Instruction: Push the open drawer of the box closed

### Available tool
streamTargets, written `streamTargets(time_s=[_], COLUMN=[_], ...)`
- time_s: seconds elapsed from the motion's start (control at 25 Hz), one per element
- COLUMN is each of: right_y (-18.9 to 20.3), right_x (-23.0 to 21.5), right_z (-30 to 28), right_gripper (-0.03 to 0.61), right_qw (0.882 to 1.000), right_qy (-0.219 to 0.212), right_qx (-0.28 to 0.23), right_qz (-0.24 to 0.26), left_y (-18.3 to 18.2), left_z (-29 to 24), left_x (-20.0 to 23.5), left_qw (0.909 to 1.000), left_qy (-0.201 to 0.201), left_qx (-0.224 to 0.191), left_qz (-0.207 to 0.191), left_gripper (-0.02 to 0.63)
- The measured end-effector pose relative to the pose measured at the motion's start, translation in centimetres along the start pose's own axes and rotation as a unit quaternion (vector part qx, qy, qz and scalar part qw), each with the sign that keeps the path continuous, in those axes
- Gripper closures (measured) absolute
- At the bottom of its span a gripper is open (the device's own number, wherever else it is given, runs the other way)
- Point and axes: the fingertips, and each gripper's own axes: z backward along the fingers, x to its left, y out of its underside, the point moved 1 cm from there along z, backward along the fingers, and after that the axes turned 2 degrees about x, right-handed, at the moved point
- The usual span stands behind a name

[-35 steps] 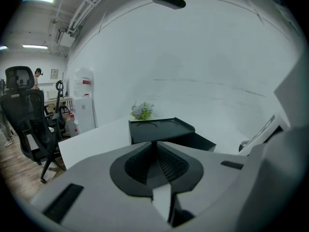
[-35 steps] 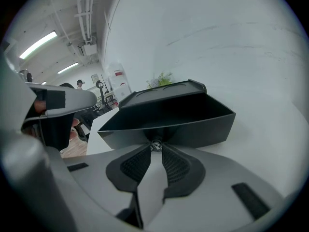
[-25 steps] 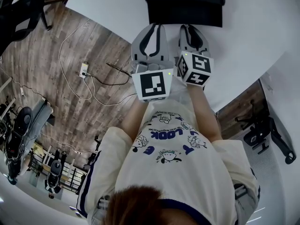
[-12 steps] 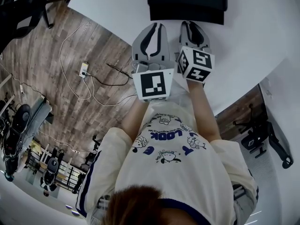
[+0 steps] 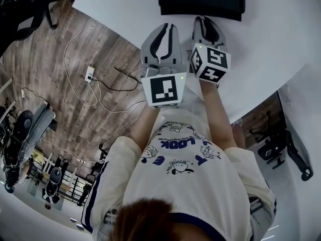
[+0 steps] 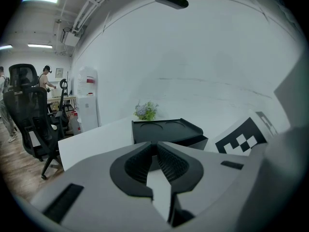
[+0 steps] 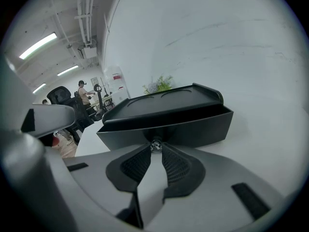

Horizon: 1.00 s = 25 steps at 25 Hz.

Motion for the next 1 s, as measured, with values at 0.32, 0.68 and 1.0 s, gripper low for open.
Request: streamTargets(time_s=[0.32,0.68,1.0], right_y=[-0.9,-1.6,-2.1], right_x=[0.1,0.0,-0.1], right_z=[-0.8,-1.5,-1.5], right_gripper=[0.492,0.492,0.492], right_qw=[1.000,1.000,1.000], right_qy=[0.004,0.003,-0.002], right_qx=[-0.005,-0.010,-0.013], right_qz=[-0.003,-0.001,-0.002], left_y=[-0.1,0.1,-0.1], left_z=[-0.2,-0.6,-0.5], left_x=[0.3,0.5,0.7], left_qw=[1.0000,1.0000,0.9999], left_qy=[0.003,0.004,-0.001], left_qx=[-0.001,0.004,0.008], left_qz=[0.001,-0.001,0.006], left_gripper=[0.571,0.571,0.571])
